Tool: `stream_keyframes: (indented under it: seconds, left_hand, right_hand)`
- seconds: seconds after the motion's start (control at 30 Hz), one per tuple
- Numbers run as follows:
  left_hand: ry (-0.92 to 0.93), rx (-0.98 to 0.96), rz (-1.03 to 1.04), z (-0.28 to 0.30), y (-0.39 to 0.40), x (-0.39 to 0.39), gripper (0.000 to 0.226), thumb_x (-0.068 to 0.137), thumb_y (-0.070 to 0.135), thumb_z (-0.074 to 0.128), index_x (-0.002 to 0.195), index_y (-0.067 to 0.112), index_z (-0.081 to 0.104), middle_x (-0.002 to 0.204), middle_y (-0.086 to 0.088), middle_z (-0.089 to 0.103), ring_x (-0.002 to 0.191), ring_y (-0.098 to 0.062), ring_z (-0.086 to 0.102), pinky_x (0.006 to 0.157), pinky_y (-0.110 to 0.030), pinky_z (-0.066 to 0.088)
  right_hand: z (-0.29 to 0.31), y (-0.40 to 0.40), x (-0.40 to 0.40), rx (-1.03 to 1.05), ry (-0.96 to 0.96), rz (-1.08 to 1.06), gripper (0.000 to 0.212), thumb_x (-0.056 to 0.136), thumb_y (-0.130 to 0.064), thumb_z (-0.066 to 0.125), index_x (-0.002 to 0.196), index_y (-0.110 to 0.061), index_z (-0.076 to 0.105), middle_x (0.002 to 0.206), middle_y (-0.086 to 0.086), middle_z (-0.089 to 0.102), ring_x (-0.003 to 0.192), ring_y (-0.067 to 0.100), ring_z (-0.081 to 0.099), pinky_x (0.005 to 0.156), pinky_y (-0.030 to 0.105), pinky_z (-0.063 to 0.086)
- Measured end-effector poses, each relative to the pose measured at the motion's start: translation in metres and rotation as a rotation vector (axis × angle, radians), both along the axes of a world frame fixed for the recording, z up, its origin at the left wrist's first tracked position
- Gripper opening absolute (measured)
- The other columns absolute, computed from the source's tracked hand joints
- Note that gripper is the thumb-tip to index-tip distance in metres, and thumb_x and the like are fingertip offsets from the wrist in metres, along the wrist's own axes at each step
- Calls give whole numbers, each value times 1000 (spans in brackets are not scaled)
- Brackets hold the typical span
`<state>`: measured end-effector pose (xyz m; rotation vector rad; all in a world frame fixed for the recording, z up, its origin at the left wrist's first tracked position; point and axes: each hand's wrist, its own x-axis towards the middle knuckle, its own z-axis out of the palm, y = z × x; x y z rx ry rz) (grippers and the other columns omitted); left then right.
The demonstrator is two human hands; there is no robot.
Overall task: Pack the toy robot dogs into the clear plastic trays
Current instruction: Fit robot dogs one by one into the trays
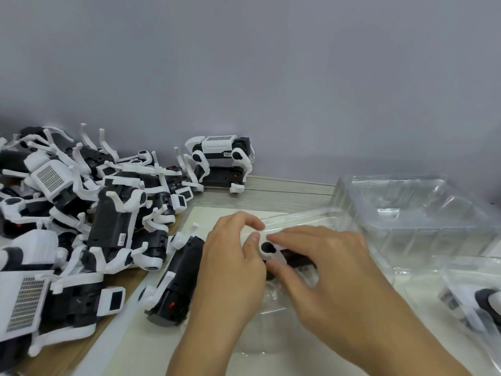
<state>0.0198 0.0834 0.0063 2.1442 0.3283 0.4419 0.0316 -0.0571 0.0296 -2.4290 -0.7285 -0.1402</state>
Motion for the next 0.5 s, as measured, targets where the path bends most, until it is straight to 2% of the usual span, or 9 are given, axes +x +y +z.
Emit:
stream_keyframes:
  seconds: [0.1, 0.3, 0.4, 0.5]
  left_hand:
    - [4, -71, 26, 0, 0, 1, 23, 102, 12, 44, 101, 34, 52, 101, 24, 51, 87, 30, 41, 70, 7, 29]
    - [8, -57, 26, -3, -1, 0, 30, 101, 7, 44, 106, 35, 53, 108, 24, 52, 95, 20, 45, 70, 9, 28]
    - [0, -64, 23, -3, -1, 0, 31, 99, 4, 45, 106, 33, 55, 107, 20, 56, 81, 30, 46, 67, 7, 31]
    - [-3, -71, 24, -3, -1, 0, 32, 98, 2, 45, 106, 32, 55, 104, 19, 56, 74, 32, 45, 65, 7, 32]
  right_hand:
    - [-5, 4, -3, -67, -20, -15, 25, 86, -50, 46, 103, -41, 62, 94, -23, 66, 95, 0, 55, 89, 31, 28]
    - [-3, 2, 1, -11, -5, -30, 28, 81, -42, 49, 107, -46, 59, 85, -22, 70, 85, 6, 55, 86, 35, 43]
    - [-5, 1, 0, -20, -38, -43, 23, 89, -43, 50, 109, -43, 61, 94, -20, 70, 95, 5, 58, 91, 32, 37]
    - [-6, 0, 2, -25, 2, -12, 23, 95, -43, 53, 113, -52, 64, 100, -27, 69, 109, -1, 55, 99, 33, 36]
